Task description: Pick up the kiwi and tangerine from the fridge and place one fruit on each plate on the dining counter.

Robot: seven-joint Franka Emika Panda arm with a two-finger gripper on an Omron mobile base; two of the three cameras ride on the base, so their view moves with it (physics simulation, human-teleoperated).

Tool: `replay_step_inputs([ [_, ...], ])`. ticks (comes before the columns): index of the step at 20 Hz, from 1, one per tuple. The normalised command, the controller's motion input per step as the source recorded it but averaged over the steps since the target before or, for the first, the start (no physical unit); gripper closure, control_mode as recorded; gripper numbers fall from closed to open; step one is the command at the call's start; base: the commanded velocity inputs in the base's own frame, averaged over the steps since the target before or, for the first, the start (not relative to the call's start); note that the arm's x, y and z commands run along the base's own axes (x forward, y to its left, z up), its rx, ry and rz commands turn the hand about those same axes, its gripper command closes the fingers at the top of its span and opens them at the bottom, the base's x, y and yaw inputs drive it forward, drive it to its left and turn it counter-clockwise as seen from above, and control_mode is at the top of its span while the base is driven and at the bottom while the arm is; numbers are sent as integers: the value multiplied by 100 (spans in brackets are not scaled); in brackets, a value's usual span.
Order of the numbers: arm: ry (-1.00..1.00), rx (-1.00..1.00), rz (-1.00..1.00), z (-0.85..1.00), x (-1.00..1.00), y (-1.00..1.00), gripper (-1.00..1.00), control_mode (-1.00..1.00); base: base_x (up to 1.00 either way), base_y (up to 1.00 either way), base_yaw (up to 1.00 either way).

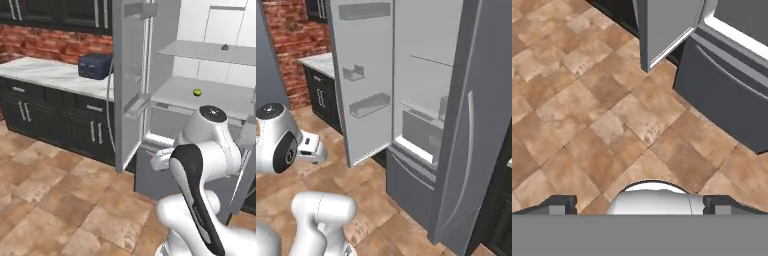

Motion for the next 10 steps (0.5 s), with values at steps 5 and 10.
replay_step_inputs([
  [5,0,0,0,0,0,0,-100,100,59,50,-82],
  [10,0,0,0,0,0,0,-100,100,29,29,-91],
])
